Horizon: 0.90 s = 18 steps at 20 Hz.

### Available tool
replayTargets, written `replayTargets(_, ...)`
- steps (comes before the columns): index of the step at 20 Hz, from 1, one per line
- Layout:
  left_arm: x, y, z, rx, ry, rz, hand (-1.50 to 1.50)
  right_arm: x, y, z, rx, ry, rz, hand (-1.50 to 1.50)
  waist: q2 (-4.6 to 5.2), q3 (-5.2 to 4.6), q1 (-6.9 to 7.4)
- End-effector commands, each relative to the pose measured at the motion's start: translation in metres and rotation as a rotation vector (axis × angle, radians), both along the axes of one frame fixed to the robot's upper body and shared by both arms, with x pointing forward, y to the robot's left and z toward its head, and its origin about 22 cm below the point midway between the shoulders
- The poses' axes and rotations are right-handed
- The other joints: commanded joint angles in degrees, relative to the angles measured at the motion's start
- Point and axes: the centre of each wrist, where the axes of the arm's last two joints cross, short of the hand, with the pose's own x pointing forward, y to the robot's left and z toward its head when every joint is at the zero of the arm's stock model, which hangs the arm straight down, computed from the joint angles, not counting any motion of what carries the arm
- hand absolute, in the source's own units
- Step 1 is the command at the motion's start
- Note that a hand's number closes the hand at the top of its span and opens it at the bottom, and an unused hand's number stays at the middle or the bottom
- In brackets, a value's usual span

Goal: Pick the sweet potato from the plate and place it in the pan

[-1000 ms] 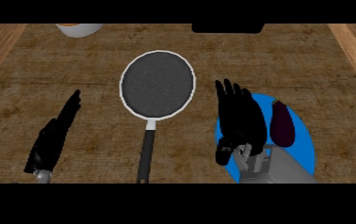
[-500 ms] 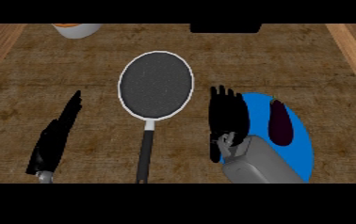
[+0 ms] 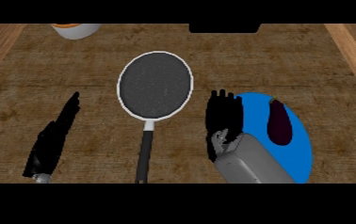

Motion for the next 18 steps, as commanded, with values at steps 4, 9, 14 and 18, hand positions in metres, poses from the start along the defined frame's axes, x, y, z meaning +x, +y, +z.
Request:
replayTargets(4,-0.002,0.008,0.002,0.006,-0.006,-0.009,0.00,0.009,0.008,0.004,-0.227,0.065,-0.181,-1.50,0.10,0.02,0.51)
replayTargets(9,0.005,-0.003,-0.002,0.004,-0.001,-0.009,0.00,-0.012,0.007,-0.026,-0.224,0.102,-0.184,-1.50,0.23,0.07,-0.14)
replayTargets(14,0.000,-0.003,-0.006,0.008,-0.010,-0.016,0.00,0.001,-0.003,-0.032,-0.251,0.130,-0.215,-1.50,0.37,0.06,0.24)
replayTargets(18,0.000,-0.005,-0.009,0.002,0.001,0.009,0.00,0.001,-0.005,-0.023,-0.252,0.116,-0.208,-1.50,0.32,0.07,0.13)
